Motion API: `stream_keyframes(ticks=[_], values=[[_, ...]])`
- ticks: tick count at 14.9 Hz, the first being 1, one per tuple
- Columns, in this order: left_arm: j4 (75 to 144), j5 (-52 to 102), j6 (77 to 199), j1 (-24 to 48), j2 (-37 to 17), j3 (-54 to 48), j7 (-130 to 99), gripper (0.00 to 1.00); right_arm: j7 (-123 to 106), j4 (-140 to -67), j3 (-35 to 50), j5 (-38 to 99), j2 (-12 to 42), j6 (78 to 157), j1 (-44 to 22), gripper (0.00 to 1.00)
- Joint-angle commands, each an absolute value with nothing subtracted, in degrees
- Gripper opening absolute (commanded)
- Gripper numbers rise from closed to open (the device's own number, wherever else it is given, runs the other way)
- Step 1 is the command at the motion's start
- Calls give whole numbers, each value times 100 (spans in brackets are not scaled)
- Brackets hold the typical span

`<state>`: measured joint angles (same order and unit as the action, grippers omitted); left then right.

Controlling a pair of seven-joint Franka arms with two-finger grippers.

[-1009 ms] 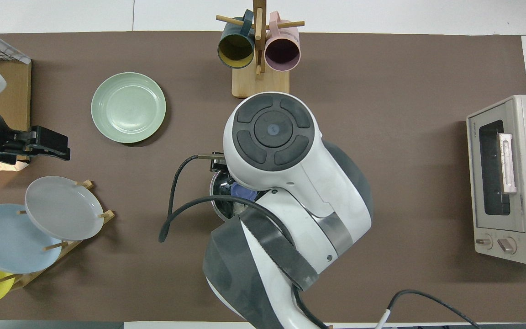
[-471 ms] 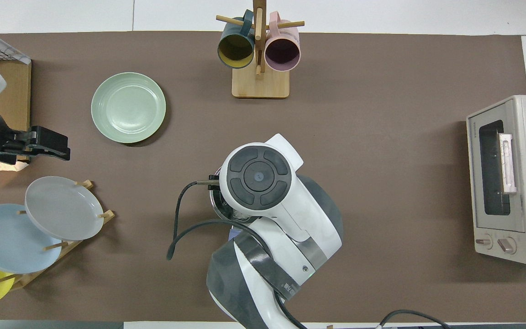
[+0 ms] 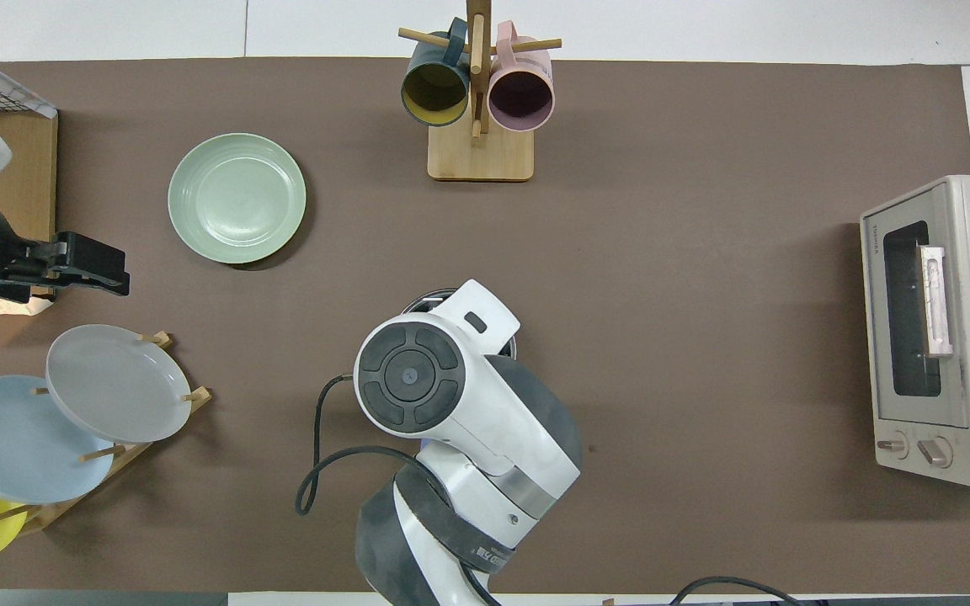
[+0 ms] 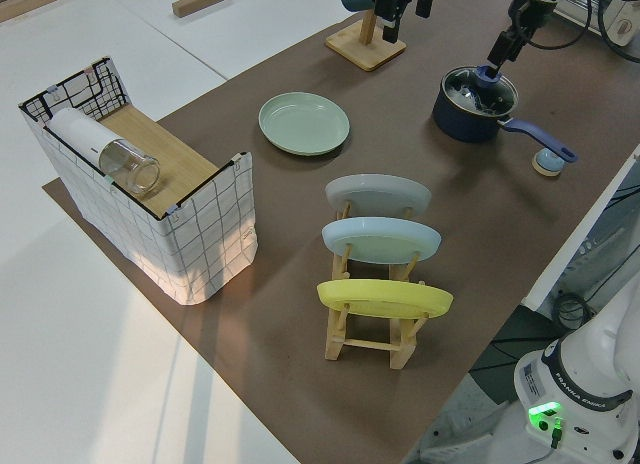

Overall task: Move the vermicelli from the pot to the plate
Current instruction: 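Reach the right gripper to the clear lid on the black saucepan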

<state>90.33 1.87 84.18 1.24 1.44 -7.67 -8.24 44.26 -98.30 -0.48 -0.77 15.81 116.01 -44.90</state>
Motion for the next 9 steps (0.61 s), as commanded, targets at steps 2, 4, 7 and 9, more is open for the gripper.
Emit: stream_keyframes(ticks=[2, 4, 7, 9], values=[[9026, 211, 8358, 167, 202, -712, -879, 100, 4219, -9966, -53, -211, 1600, 11882, -4430, 100], [9026, 211, 8358, 167, 202, -712, -879, 100, 4166, -10046, -53, -211, 1591, 11997, -4395, 100], [9026, 211, 8358, 167, 202, -712, -879, 100, 4157, -10063, -53, -211, 1600, 12120, -4359, 95], [9026, 211, 8358, 167, 202, -712, -879, 100, 4157, -10072, -53, -211, 1600, 12129, -4359, 91]])
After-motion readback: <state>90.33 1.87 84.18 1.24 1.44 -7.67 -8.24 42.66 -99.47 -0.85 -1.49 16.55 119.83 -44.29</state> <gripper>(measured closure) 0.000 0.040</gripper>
